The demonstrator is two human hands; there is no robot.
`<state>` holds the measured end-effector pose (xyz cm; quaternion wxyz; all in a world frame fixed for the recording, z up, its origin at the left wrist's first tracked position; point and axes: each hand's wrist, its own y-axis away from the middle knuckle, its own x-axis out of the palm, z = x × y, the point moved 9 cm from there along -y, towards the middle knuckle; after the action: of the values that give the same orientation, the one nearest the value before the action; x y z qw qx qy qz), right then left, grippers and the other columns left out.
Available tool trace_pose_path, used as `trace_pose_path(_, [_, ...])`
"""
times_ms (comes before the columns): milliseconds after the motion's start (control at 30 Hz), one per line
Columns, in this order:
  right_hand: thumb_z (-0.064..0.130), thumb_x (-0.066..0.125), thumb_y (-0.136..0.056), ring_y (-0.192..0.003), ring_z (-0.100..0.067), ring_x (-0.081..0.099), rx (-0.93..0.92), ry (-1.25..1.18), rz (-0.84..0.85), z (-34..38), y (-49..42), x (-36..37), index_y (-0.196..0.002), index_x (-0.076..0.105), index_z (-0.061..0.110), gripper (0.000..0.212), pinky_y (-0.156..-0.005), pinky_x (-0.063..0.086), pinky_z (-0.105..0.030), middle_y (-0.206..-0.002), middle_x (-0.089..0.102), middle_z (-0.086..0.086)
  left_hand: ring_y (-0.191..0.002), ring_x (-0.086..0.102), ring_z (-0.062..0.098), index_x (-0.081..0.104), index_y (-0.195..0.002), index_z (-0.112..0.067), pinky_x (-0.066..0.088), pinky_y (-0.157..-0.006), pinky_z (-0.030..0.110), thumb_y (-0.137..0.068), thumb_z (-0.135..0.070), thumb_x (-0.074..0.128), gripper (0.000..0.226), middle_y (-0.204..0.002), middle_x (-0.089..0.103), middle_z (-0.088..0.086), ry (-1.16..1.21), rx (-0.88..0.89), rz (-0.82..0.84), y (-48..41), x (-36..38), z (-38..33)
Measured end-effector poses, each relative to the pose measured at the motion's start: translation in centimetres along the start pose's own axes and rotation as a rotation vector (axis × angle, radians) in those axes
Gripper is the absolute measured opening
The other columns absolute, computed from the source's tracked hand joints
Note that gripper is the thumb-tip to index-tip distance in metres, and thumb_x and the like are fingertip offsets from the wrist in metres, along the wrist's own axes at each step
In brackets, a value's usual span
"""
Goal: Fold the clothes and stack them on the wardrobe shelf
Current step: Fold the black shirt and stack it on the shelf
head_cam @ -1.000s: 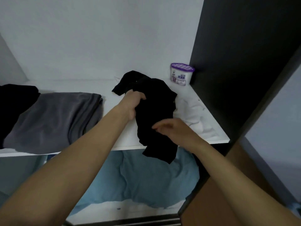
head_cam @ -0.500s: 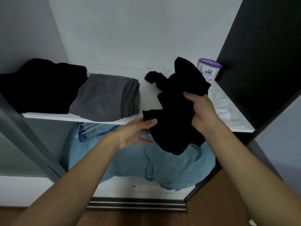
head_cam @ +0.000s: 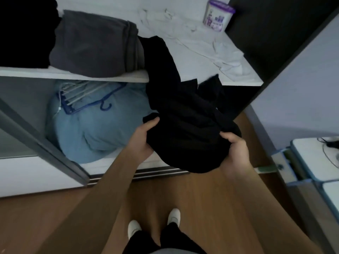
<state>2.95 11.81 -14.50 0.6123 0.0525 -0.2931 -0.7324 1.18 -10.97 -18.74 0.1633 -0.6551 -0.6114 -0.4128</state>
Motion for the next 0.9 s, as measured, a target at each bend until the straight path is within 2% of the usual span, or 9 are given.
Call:
trace_pose_path(167, [0.015, 0.068, -0.074, -0.102, -0.03, 0.073, -0.05, 0.111, -0.013, -1.2, 0.5, -2.9, -0.118, 0.069, 0.014, 0.044, -0.09, 0.055, -0.046, -0.114, 0.075, -0.009, -0.119, 0.065, 0.023, 0.068, -0.126, -0.012, 0.051, -0.094, 0.031, -0.092, -0.026, 0.068, 0.037, -0.125, 0.07, 0.008, -0.212, -0.046, -0.108, 2.4, -2.3, 2.4])
trace_pose_path(333, [0.009, 0.065, -0.074, -0.093, -0.027, 0.075, -0.031, 0.172, -0.004, -4.4, 1.2, -5.8, -0.111, 0.072, 0.015, 0.038, -0.072, 0.059, -0.037, -0.104, 0.077, -0.009, -0.109, 0.07, 0.024, 0.068, -0.122, -0.012, 0.059, -0.082, 0.03, -0.09, -0.03, 0.071, 0.038, -0.118, 0.073, 0.01, -0.126, 0.032, -0.233, 5.6, -2.9, 2.8])
trace_pose_path(467, [0.003, 0.061, -0.087, -0.094, -0.027, 0.074, 0.046, 0.317, 0.067, -7.0, 1.5, -8.4, -0.115, 0.07, 0.012, 0.031, -0.083, 0.058, -0.041, -0.106, 0.076, -0.011, -0.095, 0.074, 0.024, 0.075, -0.104, -0.01, 0.059, -0.074, 0.028, -0.093, -0.025, 0.068, 0.019, -0.102, 0.076, 0.011, -0.204, 0.137, -0.275, 7.6, -0.3, 2.2])
trace_pose_path(533, [0.009, 0.06, -0.092, -0.099, -0.028, 0.071, 0.102, 0.5, 0.127, -8.5, 1.8, -9.7, -0.121, 0.066, 0.011, 0.029, -0.092, 0.056, -0.044, -0.111, 0.073, -0.013, -0.092, 0.073, 0.024, 0.073, -0.103, -0.009, 0.058, -0.073, 0.028, -0.095, -0.022, 0.067, 0.017, -0.098, 0.076, 0.011, -0.294, 0.168, -0.279, 8.7, 1.8, 2.6])
trace_pose_path(600, [0.016, 0.062, -0.096, -0.097, -0.028, 0.069, 0.137, 0.674, 0.176, -10.1, 2.0, -11.1, -0.117, 0.064, 0.007, 0.023, -0.092, 0.056, -0.041, -0.109, 0.07, -0.016, -0.088, 0.074, 0.022, 0.075, -0.096, -0.01, 0.058, -0.072, 0.027, -0.096, -0.019, 0.065, 0.014, -0.094, 0.077, 0.009, -0.436, 0.185, -0.269, 9.9, 4.1, 3.6])
trace_pose_path(667, [0.019, 0.064, -0.096, -0.086, -0.024, 0.065, 0.047, 0.806, 0.221, -11.0, 2.3, -11.9, -0.106, 0.066, 0.003, 0.02, -0.074, 0.053, -0.021, -0.092, 0.066, -0.012, -0.083, 0.074, 0.02, 0.077, -0.087, -0.014, 0.058, -0.069, 0.026, -0.096, -0.019, 0.065, 0.016, -0.089, 0.077, 0.007, -0.568, 0.19, -0.299, 11.7, 5.5, 5.3])
trace_pose_path(733, [0.021, 0.064, -0.095, -0.086, -0.014, 0.061, -0.115, 0.872, 0.256, -11.1, 3.6, -11.6, -0.103, 0.07, 0.012, 0.013, -0.065, 0.042, -0.008, -0.09, 0.065, 0.004, -0.075, 0.073, 0.018, 0.076, -0.079, -0.015, 0.057, -0.064, 0.025, -0.096, -0.017, 0.065, 0.02, -0.08, 0.076, 0.005, -0.633, 0.199, -0.394, 13.5, 5.7, 6.9])
trace_pose_path(800, [0.02, 0.065, -0.093, -0.085, -0.002, 0.063, -0.222, 0.816, 0.279, -11.2, 5.6, -11.3, -0.095, 0.07, 0.026, 0.008, -0.07, 0.043, -0.008, -0.088, 0.067, 0.018, -0.064, 0.07, 0.016, 0.072, -0.072, -0.014, 0.054, -0.055, 0.023, -0.093, -0.011, 0.062, 0.023, -0.068, 0.073, 0.003, -0.683, 0.196, -0.51, 15.3, 5.3, 7.9])
trace_pose_path(900, [0.016, 0.064, -0.094, -0.074, -0.004, 0.069, -0.287, 0.661, 0.442, -11.3, 9.6, -9.8, -0.084, 0.07, 0.033, 0.02, -0.067, 0.05, -0.012, -0.081, 0.074, 0.011, -0.052, 0.055, 0.013, 0.058, -0.071, -0.012, 0.044, -0.05, 0.023, -0.082, -0.008, 0.057, 0.012, -0.058, 0.056, -0.001, -0.855, 0.175, -0.573, 17.0, 5.9, 8.5])
